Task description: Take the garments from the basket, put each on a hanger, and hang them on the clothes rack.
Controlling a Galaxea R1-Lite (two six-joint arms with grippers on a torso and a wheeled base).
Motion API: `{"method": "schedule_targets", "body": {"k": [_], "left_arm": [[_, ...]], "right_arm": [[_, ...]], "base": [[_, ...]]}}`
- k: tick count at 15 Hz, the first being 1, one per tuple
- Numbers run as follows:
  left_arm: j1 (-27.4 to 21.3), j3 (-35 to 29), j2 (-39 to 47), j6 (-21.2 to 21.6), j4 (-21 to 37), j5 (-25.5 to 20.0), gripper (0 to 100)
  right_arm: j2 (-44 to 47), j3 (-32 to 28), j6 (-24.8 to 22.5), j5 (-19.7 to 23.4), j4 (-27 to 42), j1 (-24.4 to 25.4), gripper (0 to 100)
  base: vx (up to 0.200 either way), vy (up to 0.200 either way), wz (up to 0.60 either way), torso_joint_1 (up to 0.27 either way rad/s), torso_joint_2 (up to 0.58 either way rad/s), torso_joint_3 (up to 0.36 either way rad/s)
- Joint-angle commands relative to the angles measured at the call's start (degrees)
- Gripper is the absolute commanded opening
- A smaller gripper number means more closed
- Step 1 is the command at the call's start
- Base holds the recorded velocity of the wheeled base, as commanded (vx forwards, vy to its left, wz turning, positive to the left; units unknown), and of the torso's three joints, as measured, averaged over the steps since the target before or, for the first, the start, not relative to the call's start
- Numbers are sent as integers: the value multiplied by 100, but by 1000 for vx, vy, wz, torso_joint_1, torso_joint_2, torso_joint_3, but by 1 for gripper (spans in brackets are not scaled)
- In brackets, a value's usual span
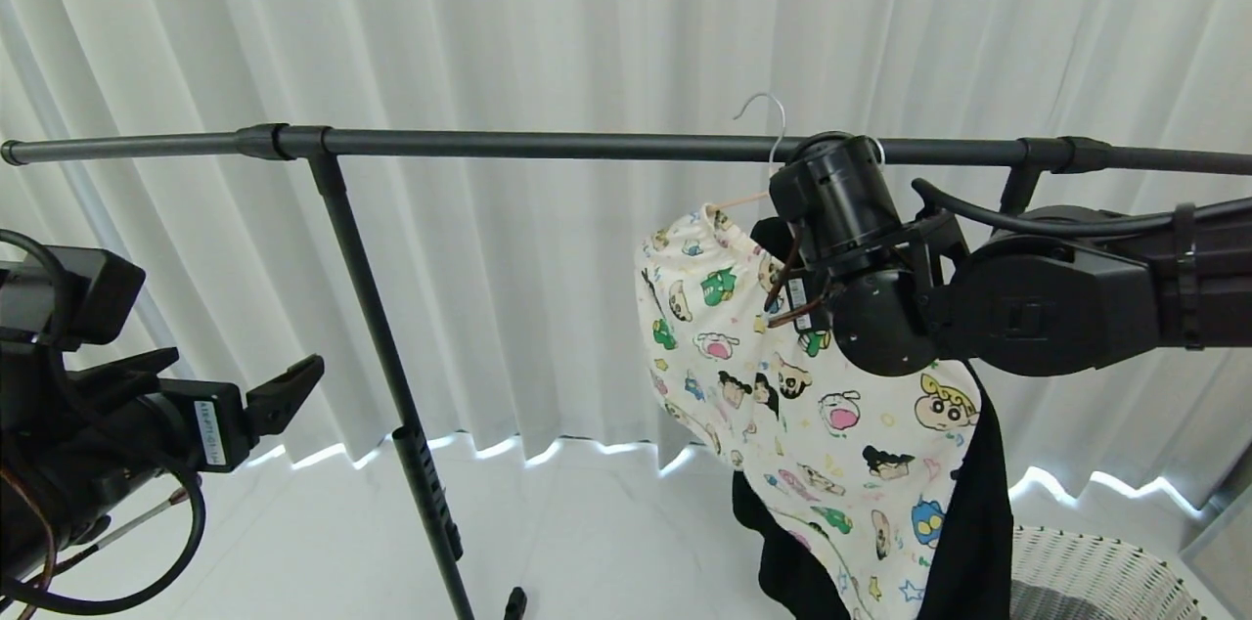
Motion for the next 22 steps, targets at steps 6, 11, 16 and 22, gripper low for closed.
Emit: {"method": "schedule_targets", "body": {"k": [6,11,16,22], "left_arm": [[-9,1,-4,1,-1,2,100],[-9,1,-4,1,-1,2,100],[-9,1,-4,1,-1,2,100],[-9,98,-4,1,-1,11,100]], "right_arm": [[434,-161,-241,-20,-10,-197,0],[487,-170,-241,-20,-1,-180,0],[293,-153,58,-20,-1,-154,100],[-674,-38,410,50,43,66,100]], "base": [[0,0,0,0,0,0],[0,0,0,0,0,0],[0,0,0,0,0,0],[0,0,0,0,0,0]]}}
